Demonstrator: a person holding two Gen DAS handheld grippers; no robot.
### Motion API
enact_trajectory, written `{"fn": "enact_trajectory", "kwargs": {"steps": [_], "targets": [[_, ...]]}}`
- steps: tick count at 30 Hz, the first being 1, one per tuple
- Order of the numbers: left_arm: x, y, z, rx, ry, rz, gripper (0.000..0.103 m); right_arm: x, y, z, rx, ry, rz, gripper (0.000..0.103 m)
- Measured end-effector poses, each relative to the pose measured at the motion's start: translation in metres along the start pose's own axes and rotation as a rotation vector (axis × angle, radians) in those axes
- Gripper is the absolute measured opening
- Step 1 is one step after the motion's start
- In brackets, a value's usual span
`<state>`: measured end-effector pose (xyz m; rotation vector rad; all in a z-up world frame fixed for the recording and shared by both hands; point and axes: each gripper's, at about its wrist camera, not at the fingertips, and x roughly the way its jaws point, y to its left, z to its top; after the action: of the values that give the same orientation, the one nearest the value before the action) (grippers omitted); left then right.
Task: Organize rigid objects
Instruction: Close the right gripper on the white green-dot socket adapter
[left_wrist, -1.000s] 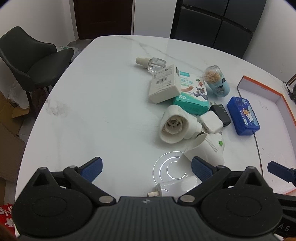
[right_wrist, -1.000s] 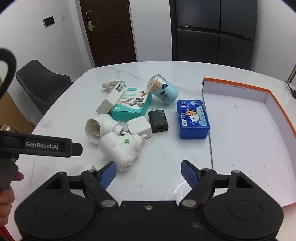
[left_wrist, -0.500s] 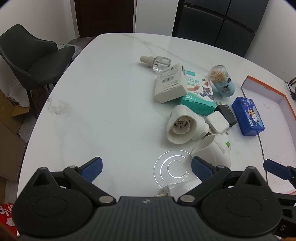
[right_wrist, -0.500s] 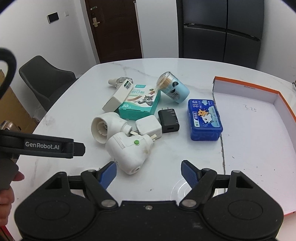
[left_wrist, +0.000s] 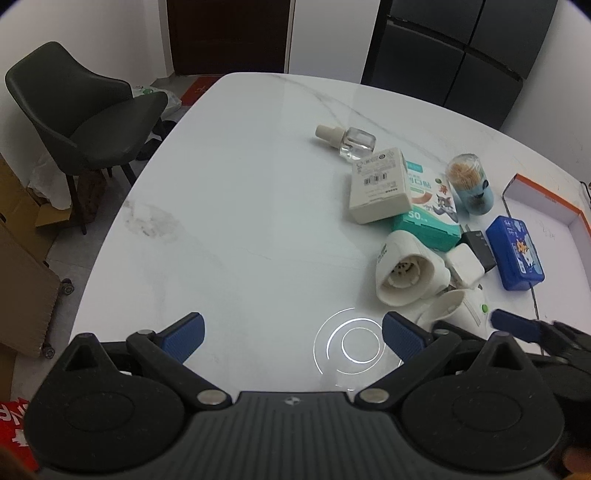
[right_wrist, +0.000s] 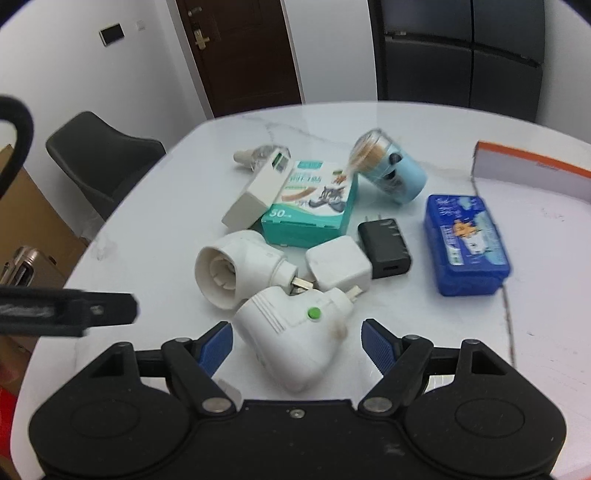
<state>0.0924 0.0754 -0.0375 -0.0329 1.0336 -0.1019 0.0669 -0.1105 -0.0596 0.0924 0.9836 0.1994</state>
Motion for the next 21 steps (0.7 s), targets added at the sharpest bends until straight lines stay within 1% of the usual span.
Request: {"fn": "enact_trajectory", "kwargs": {"steps": [1,4,6,9,14,18,21], "targets": [[0.001,0.0,0.001,0.002,0.0,-0.001,0.103,0.006,0.001,0.001,0.003,0.009,0.001,0.09],[0.004,-0.005,0.004,0.019,0.0,-0.015,0.103,0.018,-0.003,0.0,0.029,0.001,0.028,0.09],[0.007,-0.01,0.006,0.033,-0.001,-0.033,0.103,0.02,-0.009,0.0,0.056,-0.002,0.034,0.088],[0.013,-0.022,0.009,0.066,-0.003,-0.074,0.103,0.014,-0.017,-0.002,0.062,-0.011,0.012,0.088],[0.031,-0.045,0.014,0.132,0.006,-0.13,0.103,-0.005,-0.043,-0.008,0.072,-0.035,-0.036,0.088],[0.049,-0.064,0.018,0.178,0.02,-0.153,0.103,-0.021,-0.056,-0.017,0.069,-0.051,-0.06,0.088],[0.065,-0.076,0.021,0.208,0.027,-0.14,0.103,-0.029,-0.063,-0.021,0.088,-0.06,-0.069,0.088]]}}
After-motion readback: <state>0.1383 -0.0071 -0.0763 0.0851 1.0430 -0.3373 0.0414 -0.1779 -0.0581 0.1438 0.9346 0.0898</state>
